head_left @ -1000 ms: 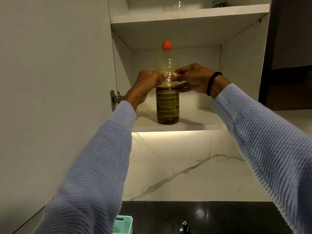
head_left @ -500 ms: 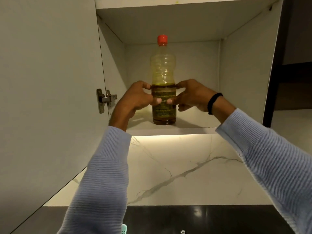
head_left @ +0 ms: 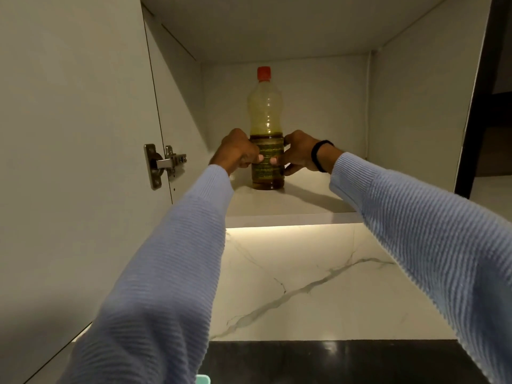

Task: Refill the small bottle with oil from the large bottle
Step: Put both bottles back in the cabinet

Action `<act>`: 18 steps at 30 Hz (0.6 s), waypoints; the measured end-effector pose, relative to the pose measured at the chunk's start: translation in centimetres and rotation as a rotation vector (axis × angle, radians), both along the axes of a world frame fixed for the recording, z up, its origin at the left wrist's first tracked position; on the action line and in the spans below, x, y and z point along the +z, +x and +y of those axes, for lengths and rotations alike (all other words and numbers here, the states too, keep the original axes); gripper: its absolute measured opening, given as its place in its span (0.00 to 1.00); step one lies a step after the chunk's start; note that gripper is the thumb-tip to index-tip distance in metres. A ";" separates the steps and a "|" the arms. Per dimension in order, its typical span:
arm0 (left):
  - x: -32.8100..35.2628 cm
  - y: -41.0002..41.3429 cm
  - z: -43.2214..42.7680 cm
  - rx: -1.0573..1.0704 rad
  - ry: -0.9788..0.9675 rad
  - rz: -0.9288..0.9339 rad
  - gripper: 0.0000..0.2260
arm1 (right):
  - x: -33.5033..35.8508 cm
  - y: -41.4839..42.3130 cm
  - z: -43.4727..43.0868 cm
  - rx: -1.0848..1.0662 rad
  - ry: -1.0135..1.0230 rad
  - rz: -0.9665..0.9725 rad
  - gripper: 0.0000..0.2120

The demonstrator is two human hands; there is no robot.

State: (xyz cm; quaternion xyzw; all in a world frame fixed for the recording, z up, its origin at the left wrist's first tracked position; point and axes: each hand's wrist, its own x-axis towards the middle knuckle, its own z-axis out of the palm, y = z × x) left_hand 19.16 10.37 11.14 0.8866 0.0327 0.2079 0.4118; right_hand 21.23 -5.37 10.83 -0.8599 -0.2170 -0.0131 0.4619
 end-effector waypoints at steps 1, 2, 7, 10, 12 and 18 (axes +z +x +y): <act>0.1 0.7 0.0 0.010 0.014 0.008 0.17 | 0.0 0.7 0.2 -0.004 0.007 0.015 0.22; 0.2 1.4 -0.1 0.017 0.028 0.011 0.17 | 0.1 1.3 0.5 -0.010 0.014 0.030 0.22; 0.4 3.3 -0.2 0.056 0.091 0.012 0.15 | 0.2 3.7 1.3 -0.036 0.008 0.059 0.23; 0.4 4.0 -0.2 0.077 0.106 0.014 0.15 | 0.1 4.3 1.4 -0.057 0.021 0.069 0.23; 0.4 4.2 -0.1 0.092 0.118 0.010 0.16 | 0.1 4.4 1.4 -0.063 0.035 0.075 0.23; 0.1 3.7 -0.5 0.111 0.120 0.003 0.15 | 0.0 4.2 1.3 -0.082 0.018 0.051 0.26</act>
